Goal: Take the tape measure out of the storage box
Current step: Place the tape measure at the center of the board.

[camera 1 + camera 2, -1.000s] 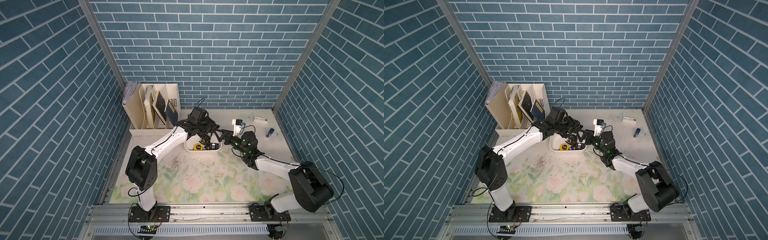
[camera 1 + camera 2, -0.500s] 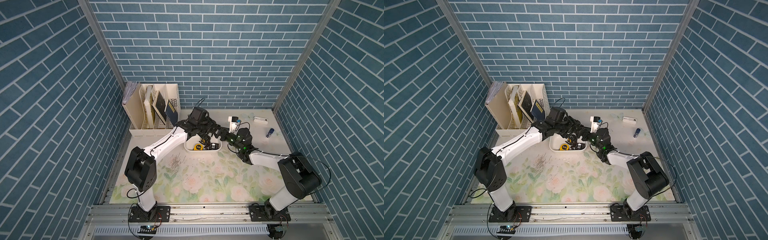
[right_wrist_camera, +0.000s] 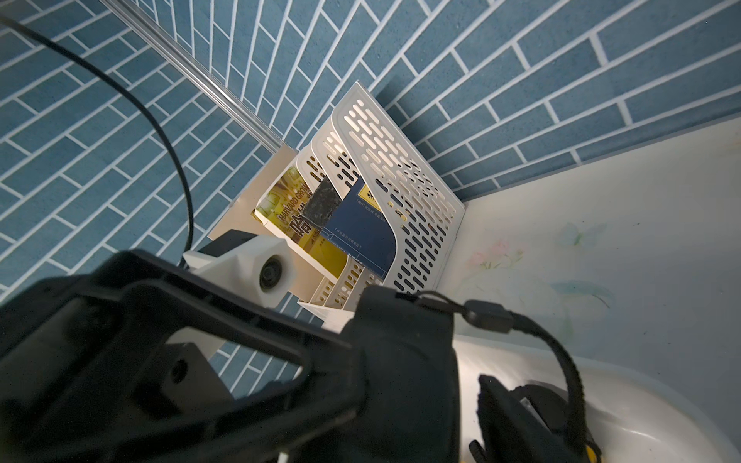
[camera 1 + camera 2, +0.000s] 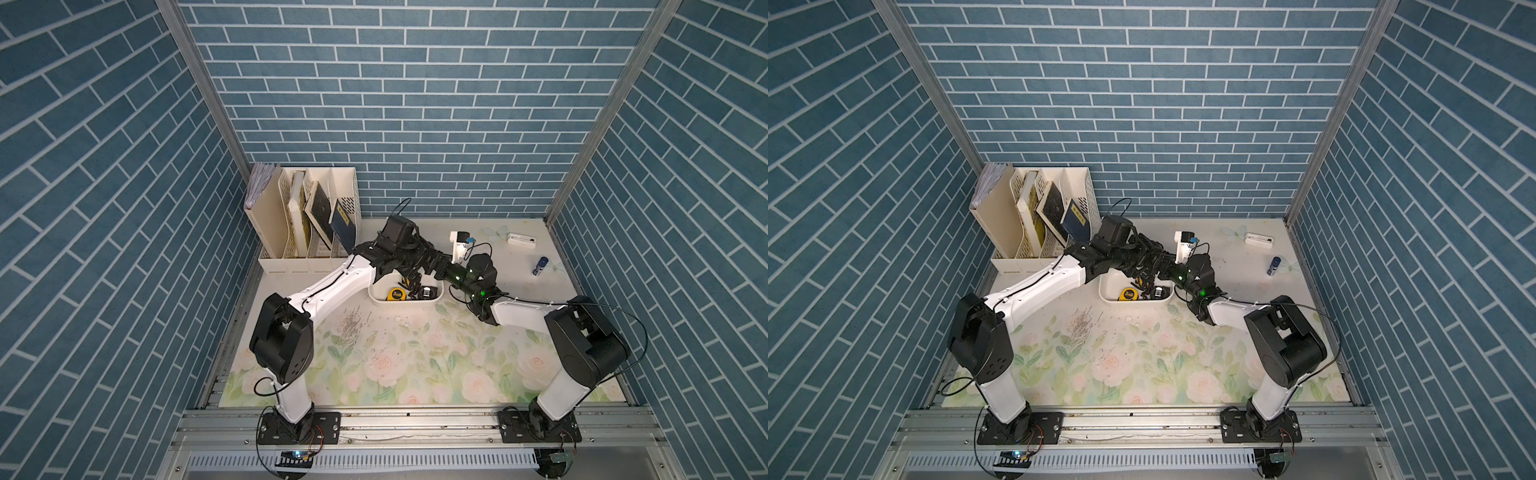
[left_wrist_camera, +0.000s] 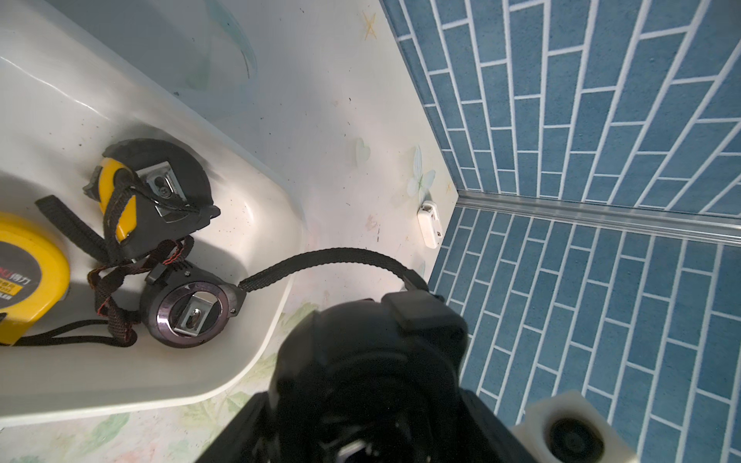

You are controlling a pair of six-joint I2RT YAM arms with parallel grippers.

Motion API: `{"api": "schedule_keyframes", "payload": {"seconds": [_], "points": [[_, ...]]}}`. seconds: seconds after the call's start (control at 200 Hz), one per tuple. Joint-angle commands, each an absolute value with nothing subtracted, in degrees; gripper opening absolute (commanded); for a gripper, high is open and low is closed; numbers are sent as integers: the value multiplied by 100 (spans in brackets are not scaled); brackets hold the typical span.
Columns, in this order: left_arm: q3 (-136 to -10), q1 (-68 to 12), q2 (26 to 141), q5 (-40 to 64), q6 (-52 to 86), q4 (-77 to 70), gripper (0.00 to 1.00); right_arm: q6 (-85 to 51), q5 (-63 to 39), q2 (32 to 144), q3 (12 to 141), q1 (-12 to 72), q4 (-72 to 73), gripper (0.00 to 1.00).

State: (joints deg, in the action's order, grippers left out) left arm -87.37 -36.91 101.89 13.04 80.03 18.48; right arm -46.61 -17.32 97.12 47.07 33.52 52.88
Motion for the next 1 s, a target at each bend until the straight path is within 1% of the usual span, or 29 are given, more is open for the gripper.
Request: {"api": "schedule_keyframes", "payload": {"seconds": [0.0, 0.12, 0.245, 0.305, 0.365, 0.395, 0.435, 0.515, 0.6, 0.655, 0.72, 0.8, 0.91, 0.995], "points": [[-8728, -3737, 9966, 1369, 7987, 1574, 0, -4772, -1723, 9807, 4860, 3390, 5532, 65], [-8702, -3740, 9954, 1368, 7980, 1582, 0, -4772, -1731, 9835, 4878, 3392, 5546, 45], [-8675, -3742, 9911, 1316, 7972, 1640, 0, -4764, -1723, 9826, 4865, 3392, 5535, 18], [-8659, -3736, 9901, 1314, 7972, 1653, 9, -4740, -1714, 9810, 4861, 3384, 5529, 7], [-8649, -3741, 9895, 1303, 7972, 1663, 21, -4720, -1684, 9783, 4839, 3392, 5524, 0], [-8648, -3736, 9894, 1309, 7967, 1674, 28, -4703, -1666, 9754, 4819, 3388, 5520, 0], [-8648, -3734, 9896, 1301, 7956, 1702, 41, -4673, -1638, 9704, 4786, 3386, 5527, 0], [-8640, -3726, 9871, 1276, 7881, 1770, 59, -4561, -1536, 9556, 4723, 3387, 5405, 0], [-8560, -3684, 9794, 1264, 7821, 1775, 72, -4390, -1370, 9321, 4631, 3386, 5208, 0], [-8444, -3641, 9717, 1308, 7722, 1657, 78, -4272, -1265, 9150, 4565, 3388, 5060, 0], [-8344, -3604, 9621, 1248, 7658, 1639, 84, -4125, -1126, 8953, 4499, 3379, 4870, 0], [-8235, -3589, 9520, 1175, 7624, 1678, 89, -3998, -934, 8755, 4418, 3375, 4682, 0], [-8178, -3522, 9493, 1254, 7609, 1820, 91, -3734, -756, 8515, 4456, 3381, 4274, 0], [-8200, -3397, 9451, 1092, 7491, 2057, 91, -3190, -485, 8244, 4662, 3471, 3315, 0]]}}
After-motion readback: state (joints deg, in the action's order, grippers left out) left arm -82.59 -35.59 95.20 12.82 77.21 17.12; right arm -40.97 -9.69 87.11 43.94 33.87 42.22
